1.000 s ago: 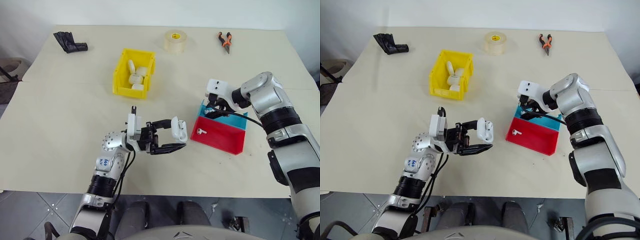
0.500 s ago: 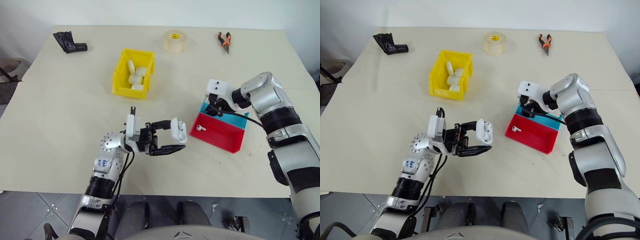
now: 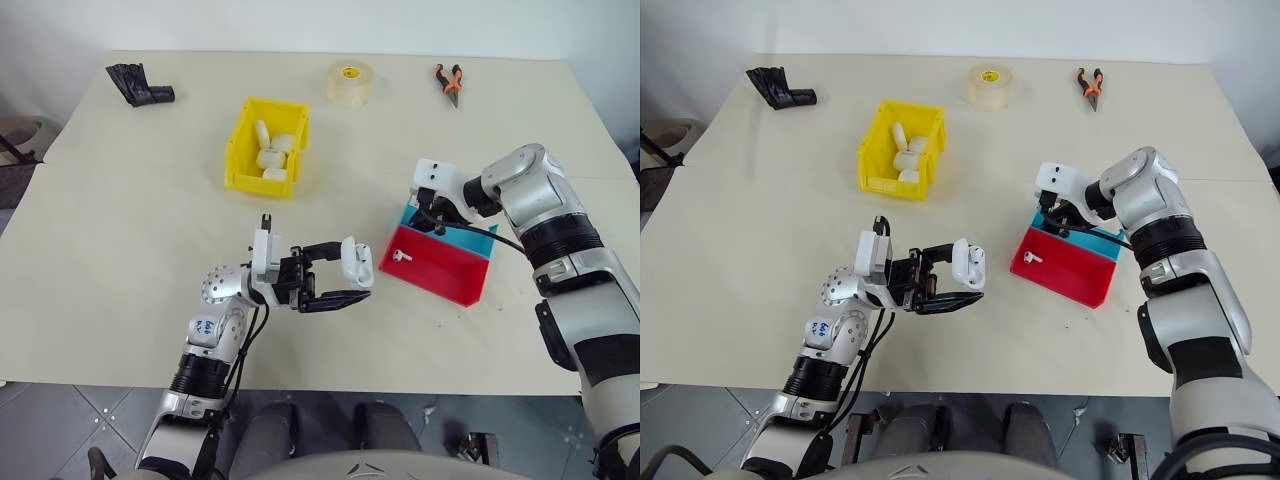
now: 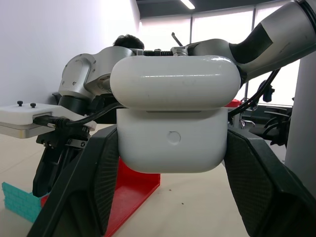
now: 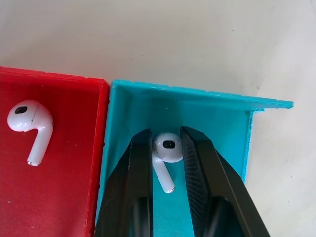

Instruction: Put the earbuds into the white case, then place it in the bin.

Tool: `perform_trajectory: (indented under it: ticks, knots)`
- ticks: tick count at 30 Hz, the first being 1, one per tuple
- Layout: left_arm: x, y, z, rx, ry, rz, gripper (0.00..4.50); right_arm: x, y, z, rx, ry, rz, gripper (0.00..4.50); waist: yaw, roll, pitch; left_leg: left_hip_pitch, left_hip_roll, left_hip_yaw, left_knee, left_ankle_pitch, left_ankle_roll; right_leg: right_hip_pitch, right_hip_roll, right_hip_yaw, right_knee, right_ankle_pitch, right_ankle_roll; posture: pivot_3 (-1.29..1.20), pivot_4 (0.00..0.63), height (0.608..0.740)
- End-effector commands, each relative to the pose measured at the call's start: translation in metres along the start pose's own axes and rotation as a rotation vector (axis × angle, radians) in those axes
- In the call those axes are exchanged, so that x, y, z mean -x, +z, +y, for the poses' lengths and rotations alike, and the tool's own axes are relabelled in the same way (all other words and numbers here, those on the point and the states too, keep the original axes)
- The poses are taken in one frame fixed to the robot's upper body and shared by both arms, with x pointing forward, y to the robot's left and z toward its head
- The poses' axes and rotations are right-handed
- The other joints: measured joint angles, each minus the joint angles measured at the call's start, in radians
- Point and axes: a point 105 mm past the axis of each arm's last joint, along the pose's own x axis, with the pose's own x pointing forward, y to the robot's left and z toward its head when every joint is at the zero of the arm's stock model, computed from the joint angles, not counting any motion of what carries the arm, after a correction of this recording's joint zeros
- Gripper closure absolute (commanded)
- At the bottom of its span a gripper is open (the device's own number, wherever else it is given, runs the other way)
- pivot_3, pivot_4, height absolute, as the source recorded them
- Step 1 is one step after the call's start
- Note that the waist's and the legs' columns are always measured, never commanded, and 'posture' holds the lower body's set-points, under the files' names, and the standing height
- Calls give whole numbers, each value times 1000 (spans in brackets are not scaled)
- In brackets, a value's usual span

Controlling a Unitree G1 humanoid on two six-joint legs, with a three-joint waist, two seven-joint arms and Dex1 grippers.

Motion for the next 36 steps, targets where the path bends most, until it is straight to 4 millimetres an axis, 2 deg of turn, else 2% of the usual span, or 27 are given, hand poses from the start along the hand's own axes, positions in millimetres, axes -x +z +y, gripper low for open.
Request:
perform_trajectory:
  ticks: [1, 6, 9, 13, 18, 23, 30, 33, 36]
  knots:
    - [-3, 9, -3, -25, -12, -38, 1716, 11, 1, -6, 7, -47, -27, 4029, 0, 0, 0, 0, 0, 0, 0, 0, 0, 0, 0, 0, 0, 0, 0, 0, 150, 740]
    - [-2, 9, -4, -21, -13, -34, 1716, 47, 15, -18, 3, -142, -144, 4029, 3, 0, 0, -1, -1, 0, 0, 0, 0, -1, -1, 0, 0, 0, 0, 0, 150, 740]
    - [-1, 10, -4, -18, -15, -30, 1716, 71, 16, -10, -56, -136, -242, 4029, 5, 0, 0, -2, -1, 0, -1, 0, 0, -2, -1, 0, -1, 0, 0, 0, 150, 740]
    - [-2, 10, -1, -15, -24, -26, 1716, 88, 10, 6, -128, -144, -377, 4029, 21, 0, 0, -2, -1, 0, 0, 0, 0, -2, -1, 0, -1, 0, 0, 0, 150, 740]
    - [-6, 11, 4, -12, -37, -27, 1716, 99, 14, 32, -219, -152, -641, 4029, 28, 0, 0, -3, -1, 1, 1, 0, 0, -1, -1, 1, -1, 0, 0, 0, 150, 740]
    - [-9, 12, 8, -8, -52, -23, 1716, 117, 38, 69, -312, -99, -1047, 4029, 26, 0, 0, -3, 0, 0, 0, 0, 0, -1, 0, 0, -1, 0, 0, 0, 150, 740]
    - [-13, 16, 16, 9, -63, -29, 1716, 131, 59, 109, -393, -40, -1335, 4029, 26, 0, 0, -2, -1, 0, 0, 0, 0, -1, 0, 2, 0, 0, 0, 0, 150, 740]
    - [-16, 20, 20, 26, -61, -51, 1716, 128, 69, 127, -423, -11, -1402, 4029, 26, 0, 0, -2, -1, 0, 0, 0, 0, -1, 0, 2, 1, 0, 0, 0, 150, 740]
    - [-19, 24, 24, 39, -53, -70, 1716, 118, 77, 145, -454, 33, -1420, 4029, 24, 0, 0, -2, -1, 0, 0, 0, 0, -1, 0, 3, 1, 0, 0, 0, 150, 740]
